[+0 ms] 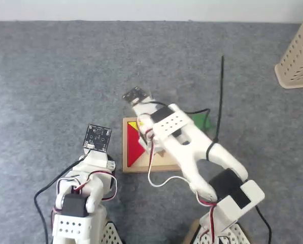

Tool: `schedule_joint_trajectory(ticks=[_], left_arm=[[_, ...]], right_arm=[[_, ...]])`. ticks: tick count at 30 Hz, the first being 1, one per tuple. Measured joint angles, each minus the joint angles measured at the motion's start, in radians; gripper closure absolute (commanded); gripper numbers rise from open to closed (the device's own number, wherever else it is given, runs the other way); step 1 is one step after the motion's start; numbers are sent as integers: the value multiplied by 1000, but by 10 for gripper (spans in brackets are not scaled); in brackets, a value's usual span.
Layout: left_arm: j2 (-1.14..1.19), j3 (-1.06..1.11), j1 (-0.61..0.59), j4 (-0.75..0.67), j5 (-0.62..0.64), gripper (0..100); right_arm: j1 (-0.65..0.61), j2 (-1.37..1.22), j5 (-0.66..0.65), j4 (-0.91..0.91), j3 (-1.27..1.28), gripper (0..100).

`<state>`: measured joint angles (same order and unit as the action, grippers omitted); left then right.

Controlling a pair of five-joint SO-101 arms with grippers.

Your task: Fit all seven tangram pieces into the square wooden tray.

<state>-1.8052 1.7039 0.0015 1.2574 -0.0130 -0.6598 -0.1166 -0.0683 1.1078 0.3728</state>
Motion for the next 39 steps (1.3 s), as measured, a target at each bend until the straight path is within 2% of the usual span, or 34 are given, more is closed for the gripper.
schedule_joint_trajectory(ticks=[8, 18, 25, 30, 34, 39], left_arm=[[0, 0, 0, 0, 0, 988], [0, 0, 0, 0, 0, 988], [0, 0, 0, 0, 0, 988], [0, 0, 0, 0, 0, 988], [0, 0, 0, 0, 0, 988], [0, 0, 0, 0, 0, 988]], right_arm=[[86, -103, -11, 0, -64, 972], [155, -114, -44, -9, -107, 972], [180, 103, -46, 52, -77, 967], [341, 229, -69, 152, -77, 965], [468, 193, -104, 150, -78, 881], [468, -11, -169, 158, -183, 809]])
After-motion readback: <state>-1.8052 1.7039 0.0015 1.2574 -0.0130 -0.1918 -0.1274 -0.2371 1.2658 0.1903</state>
